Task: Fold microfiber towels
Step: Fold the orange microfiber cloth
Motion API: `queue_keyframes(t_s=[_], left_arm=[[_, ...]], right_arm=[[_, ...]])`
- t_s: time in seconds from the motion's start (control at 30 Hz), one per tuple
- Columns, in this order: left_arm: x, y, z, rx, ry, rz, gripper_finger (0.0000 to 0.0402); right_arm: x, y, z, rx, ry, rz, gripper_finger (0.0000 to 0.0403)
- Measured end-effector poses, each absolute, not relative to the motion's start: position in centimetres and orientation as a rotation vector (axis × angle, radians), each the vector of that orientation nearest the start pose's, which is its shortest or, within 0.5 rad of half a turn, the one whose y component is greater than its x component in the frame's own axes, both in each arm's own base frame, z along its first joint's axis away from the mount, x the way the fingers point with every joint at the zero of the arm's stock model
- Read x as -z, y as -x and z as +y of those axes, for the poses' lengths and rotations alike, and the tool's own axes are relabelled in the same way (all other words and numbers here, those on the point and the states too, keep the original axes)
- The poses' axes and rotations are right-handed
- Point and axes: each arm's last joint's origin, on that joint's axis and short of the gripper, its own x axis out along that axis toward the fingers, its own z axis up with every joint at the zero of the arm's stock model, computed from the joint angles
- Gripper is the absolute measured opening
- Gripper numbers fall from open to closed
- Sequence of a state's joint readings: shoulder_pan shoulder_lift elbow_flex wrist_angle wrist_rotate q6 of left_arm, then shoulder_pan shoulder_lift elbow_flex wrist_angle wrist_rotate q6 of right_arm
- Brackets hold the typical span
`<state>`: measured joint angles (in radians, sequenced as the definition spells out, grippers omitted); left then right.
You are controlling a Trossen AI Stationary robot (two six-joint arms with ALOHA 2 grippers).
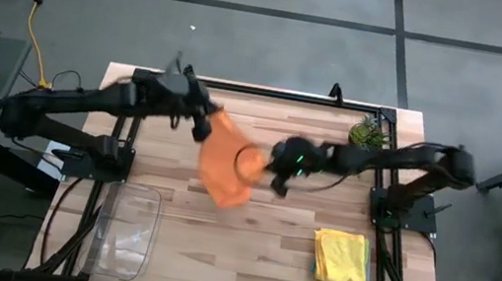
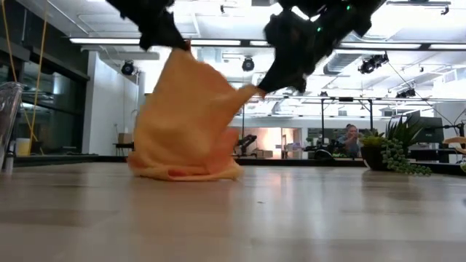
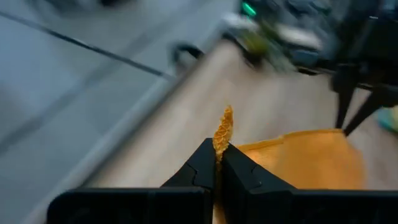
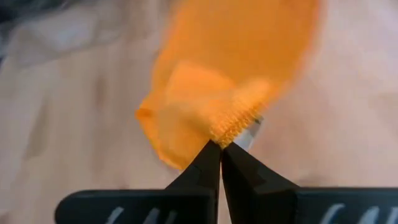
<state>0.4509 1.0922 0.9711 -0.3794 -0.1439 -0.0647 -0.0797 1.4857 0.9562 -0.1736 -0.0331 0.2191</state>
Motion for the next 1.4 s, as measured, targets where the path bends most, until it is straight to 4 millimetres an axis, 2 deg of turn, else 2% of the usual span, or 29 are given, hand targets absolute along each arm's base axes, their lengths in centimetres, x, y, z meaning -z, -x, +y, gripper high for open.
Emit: queue_keyframes(t_s=[0.13, 0.27, 0.37, 0.53, 0.67, 0.83, 1.0, 1.2, 1.4], left_arm=[[-35.3, -19.2, 12.3, -0.74, 0.078, 0.367, 0.0], [-36.7, -18.4, 13.9, -0.811, 0.046, 0.273, 0.0], [-37.0, -18.4, 15.1, -0.85, 0.016, 0.227, 0.0], [-37.0, -18.4, 16.3, -0.902, 0.021, 0.189, 0.0], [-35.4, -18.9, 16.5, -0.919, 0.081, 0.22, 0.0], [-31.7, -19.7, 15.5, -0.906, 0.173, 0.274, 0.0], [-28.4, -20.9, 12.9, -0.824, 0.263, 0.347, 0.0], [-24.2, -22.1, 8.2, -0.749, 0.423, 0.405, 0.0], [-20.9, -22.0, 2.8, -0.703, 0.559, 0.445, 0.0]], right_arm=[[-26.7, -28.1, -6.3, 0.278, -0.228, 0.608, 0.0], [-28.7, -26.2, -9.2, 0.377, -0.203, 0.544, 0.0], [-30.3, -25.8, -10.6, 0.408, -0.155, 0.556, 0.0], [-33.2, -26.6, -12.2, 0.428, -0.093, 0.535, 0.0], [-33.8, -27.0, -12.6, 0.421, -0.076, 0.608, 0.0], [-32.3, -27.4, -11.5, 0.366, -0.09, 0.756, 0.0], [-30.7, -27.4, -9.6, 0.308, -0.121, 0.893, 0.0], [-29.0, -27.9, -6.6, 0.228, -0.175, 0.949, 0.0], [-26.4, -28.1, -3.0, 0.166, -0.262, 0.985, 0.0]])
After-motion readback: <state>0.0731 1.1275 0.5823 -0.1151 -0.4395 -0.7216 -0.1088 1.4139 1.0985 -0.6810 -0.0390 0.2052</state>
